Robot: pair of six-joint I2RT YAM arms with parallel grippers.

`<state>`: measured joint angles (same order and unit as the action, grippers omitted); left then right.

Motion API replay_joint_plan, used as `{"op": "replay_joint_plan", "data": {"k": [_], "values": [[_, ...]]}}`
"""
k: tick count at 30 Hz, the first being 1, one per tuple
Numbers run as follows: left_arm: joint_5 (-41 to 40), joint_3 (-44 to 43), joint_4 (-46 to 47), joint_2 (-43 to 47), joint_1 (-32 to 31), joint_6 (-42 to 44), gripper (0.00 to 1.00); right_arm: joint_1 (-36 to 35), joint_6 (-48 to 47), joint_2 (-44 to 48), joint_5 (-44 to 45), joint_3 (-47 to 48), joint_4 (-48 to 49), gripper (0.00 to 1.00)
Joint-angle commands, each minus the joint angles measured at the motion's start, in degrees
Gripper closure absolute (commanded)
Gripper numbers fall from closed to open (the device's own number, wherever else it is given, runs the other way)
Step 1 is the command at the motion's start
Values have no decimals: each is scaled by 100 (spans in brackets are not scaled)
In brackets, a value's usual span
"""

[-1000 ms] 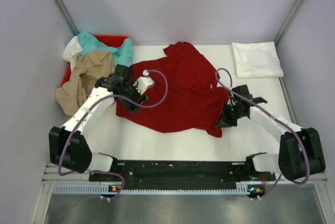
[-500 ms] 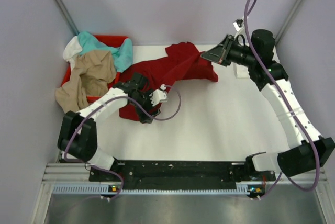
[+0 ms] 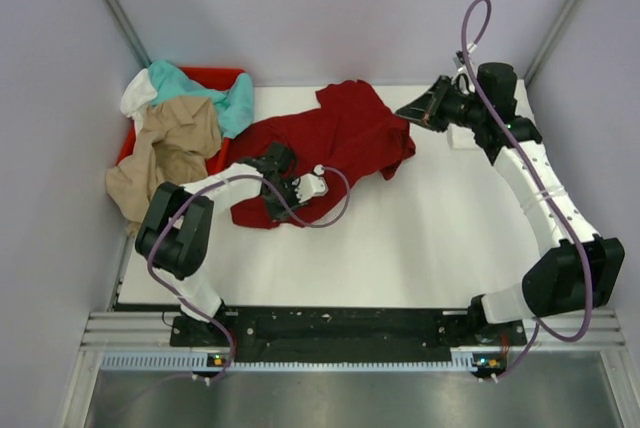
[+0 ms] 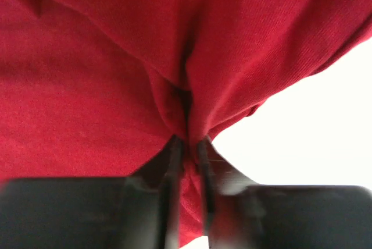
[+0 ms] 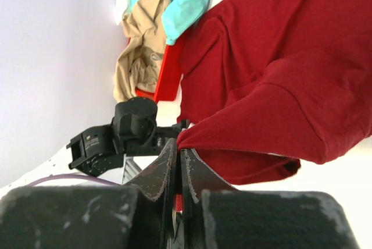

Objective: Fold and stack the t-shirts
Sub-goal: Flatten out the tshirt

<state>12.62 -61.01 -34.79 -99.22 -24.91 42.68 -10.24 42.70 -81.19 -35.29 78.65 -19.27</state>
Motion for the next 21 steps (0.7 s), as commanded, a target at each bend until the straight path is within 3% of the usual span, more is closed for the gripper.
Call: {"op": "replay_joint_plan", "data": {"k": [1, 6, 12, 15, 17, 21], "values": [[-14, 37, -80, 43, -14, 162, 100, 241, 28, 358, -13, -8, 292, 100], [195, -752, -1422, 867, 100, -110, 100, 286, -418, 717, -13, 115, -93, 100], [820, -1510, -3629, 2563, 118, 477, 100, 294, -1983, 1902, 179, 581, -1841, 100], [1399, -1834, -4718, 2847, 126, 952, 100, 286, -2335, 2422, 426, 616, -2396, 100], [1707, -1827, -5002, 2821, 126, 1215, 100, 286, -2415, 2616, 488, 520, -2564, 100], [1603, -1388, -4547, 2461, 187, 1672, 100, 286, -2547, 2328, 400, 212, -2556, 100]]}}
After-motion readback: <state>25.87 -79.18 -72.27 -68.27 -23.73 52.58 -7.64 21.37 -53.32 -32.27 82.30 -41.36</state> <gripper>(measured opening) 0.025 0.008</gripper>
